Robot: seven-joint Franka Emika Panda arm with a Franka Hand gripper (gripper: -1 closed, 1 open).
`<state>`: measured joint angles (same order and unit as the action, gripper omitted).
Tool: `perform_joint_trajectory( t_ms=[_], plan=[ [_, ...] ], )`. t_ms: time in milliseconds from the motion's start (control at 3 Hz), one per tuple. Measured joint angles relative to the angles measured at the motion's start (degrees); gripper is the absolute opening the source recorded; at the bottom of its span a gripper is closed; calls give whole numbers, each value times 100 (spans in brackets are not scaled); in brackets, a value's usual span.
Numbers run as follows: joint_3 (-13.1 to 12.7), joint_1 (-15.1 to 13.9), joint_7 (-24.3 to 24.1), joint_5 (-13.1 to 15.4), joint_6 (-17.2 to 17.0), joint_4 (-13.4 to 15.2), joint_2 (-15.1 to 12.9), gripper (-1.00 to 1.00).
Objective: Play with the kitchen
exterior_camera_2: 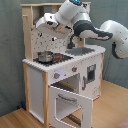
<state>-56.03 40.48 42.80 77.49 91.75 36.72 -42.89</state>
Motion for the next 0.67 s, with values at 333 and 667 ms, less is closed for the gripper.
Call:
perform_joint_trajectory(
  t_ms=[333, 667],
  plan=[
    [0, 193, -465, 326, -20, 10, 12, 100],
    [0, 345, -945, 600, -2, 16, 12, 100]
  ],
)
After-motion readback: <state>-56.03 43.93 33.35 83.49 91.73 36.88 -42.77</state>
